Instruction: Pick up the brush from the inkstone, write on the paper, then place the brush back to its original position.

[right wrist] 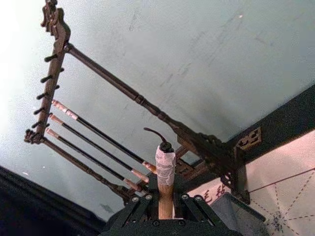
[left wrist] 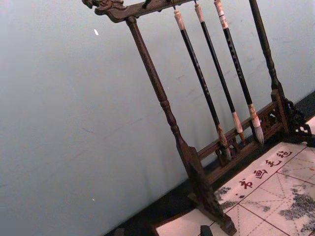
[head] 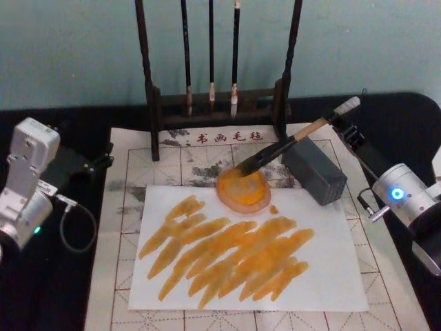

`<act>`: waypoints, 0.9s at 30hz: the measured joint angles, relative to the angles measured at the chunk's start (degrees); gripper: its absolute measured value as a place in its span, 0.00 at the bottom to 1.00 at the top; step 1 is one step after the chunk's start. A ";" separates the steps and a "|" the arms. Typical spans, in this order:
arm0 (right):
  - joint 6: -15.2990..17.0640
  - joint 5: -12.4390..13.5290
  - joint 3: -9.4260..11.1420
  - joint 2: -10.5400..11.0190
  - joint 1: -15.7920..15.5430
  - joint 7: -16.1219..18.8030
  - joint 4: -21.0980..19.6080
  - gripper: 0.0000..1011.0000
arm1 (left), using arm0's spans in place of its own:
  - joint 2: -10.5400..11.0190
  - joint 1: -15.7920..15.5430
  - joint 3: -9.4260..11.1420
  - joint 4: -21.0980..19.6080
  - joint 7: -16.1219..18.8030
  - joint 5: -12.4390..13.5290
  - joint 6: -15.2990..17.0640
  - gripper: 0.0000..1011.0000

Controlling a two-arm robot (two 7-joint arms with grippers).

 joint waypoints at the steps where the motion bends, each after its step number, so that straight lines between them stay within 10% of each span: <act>1: -0.11 -0.02 0.24 -0.16 -0.15 -0.26 -0.07 0.18 | 0.00 0.00 0.00 0.00 0.00 0.00 0.00 0.99; 27: 1.34 -0.37 1.40 -0.98 -0.99 -1.35 1.33 0.18 | 0.00 0.00 0.00 0.00 0.00 0.00 0.00 0.99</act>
